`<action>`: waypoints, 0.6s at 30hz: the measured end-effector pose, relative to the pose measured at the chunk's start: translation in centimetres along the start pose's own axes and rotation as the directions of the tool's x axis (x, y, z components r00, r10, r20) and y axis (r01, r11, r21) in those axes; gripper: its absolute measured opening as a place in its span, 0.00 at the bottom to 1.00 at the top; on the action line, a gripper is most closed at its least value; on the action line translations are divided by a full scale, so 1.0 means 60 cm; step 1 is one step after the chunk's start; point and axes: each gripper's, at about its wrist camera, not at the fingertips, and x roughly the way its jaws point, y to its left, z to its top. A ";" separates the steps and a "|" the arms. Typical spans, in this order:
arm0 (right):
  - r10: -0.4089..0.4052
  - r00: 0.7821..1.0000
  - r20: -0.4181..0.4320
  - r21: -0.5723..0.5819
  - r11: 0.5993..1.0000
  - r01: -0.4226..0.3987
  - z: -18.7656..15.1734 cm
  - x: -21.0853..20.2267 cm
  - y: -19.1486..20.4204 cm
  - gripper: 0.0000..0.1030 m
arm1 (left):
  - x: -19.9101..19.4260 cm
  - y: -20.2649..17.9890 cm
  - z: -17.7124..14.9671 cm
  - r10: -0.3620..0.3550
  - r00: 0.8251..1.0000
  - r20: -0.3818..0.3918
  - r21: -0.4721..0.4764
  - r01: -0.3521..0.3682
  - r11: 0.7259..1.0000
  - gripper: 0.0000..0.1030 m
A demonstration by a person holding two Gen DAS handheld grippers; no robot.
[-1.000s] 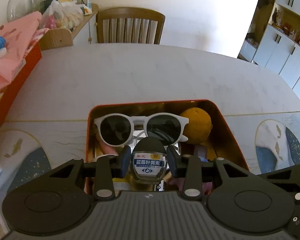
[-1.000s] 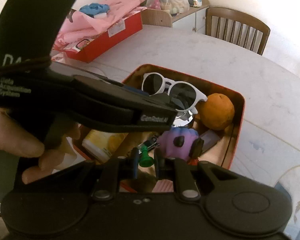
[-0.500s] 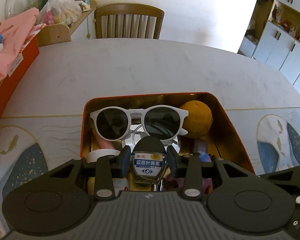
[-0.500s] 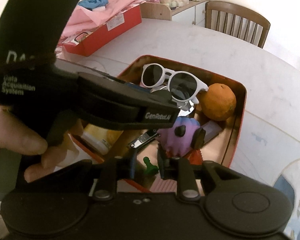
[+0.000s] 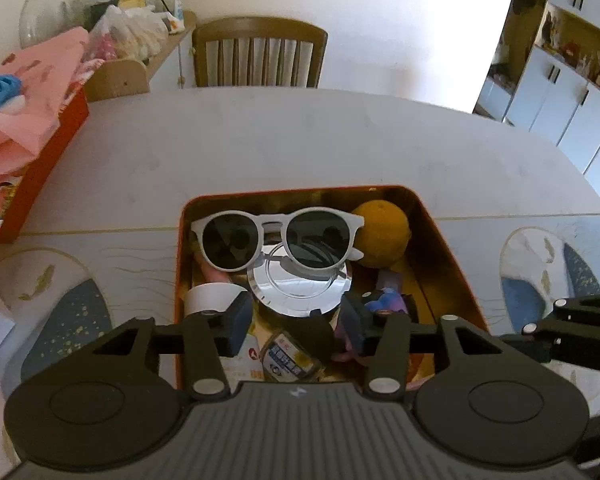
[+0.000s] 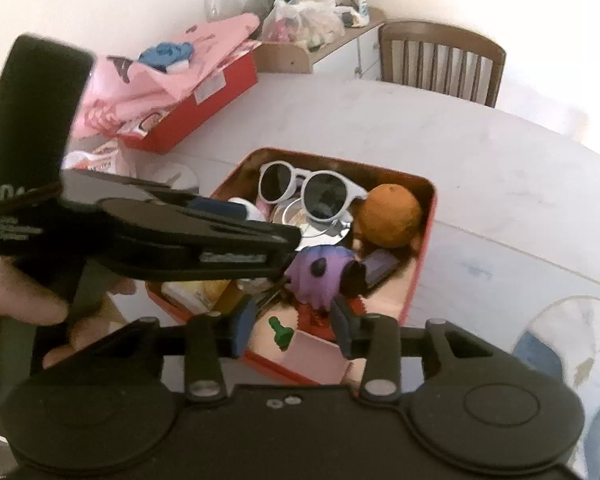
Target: Organize rigid objects
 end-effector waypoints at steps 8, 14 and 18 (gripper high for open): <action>-0.018 0.998 0.061 0.003 1.000 0.018 -0.008 -0.048 -0.007 0.50 | -0.056 -0.004 -0.008 0.005 0.998 0.056 0.006 -0.006 1.000 0.55; -0.019 0.994 0.110 -0.009 1.000 0.020 -0.009 -0.082 -0.009 0.61 | -0.105 -0.011 -0.020 0.027 0.994 0.105 -0.004 -0.027 1.000 0.61; -0.013 0.991 0.136 -0.015 1.000 0.015 -0.013 -0.105 -0.011 0.66 | -0.139 -0.018 -0.028 0.047 0.990 0.135 -0.015 -0.046 0.999 0.67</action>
